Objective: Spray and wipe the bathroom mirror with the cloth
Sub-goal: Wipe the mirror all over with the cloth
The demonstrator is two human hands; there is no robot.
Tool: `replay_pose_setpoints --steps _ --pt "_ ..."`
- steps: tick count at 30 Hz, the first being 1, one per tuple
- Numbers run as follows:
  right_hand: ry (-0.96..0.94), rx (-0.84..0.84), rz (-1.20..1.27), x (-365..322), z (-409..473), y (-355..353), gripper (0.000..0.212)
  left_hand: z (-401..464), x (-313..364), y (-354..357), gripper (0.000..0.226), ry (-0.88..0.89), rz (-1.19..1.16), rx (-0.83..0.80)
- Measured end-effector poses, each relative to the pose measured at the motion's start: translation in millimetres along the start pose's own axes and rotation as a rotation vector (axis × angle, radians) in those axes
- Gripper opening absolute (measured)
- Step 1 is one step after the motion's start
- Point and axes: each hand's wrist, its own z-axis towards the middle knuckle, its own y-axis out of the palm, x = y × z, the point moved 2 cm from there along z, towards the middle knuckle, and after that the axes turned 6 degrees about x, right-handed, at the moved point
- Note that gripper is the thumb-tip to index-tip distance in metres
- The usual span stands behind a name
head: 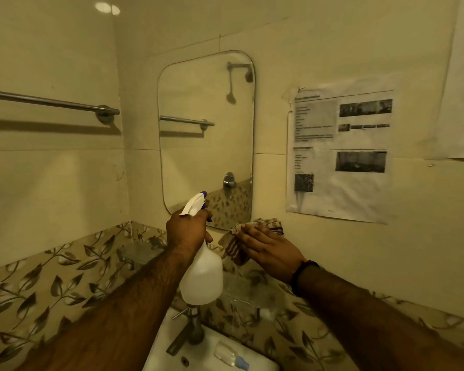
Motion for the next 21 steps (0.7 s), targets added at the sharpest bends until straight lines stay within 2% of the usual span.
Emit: replay_pose_setpoints --steps 7,17,21 --pt "0.038 -0.035 -0.087 31.9 -59.6 -31.7 0.048 -42.6 13.8 47.7 0.042 -0.047 -0.072 -0.116" --pt "0.22 -0.164 -0.214 81.1 -184.5 -101.4 0.053 -120.1 37.8 124.6 0.047 0.02 -0.121 -0.353" --pt "0.33 -0.207 -0.235 83.1 -223.9 -123.0 0.055 -147.9 39.7 145.8 0.039 0.014 -0.132 -0.454"
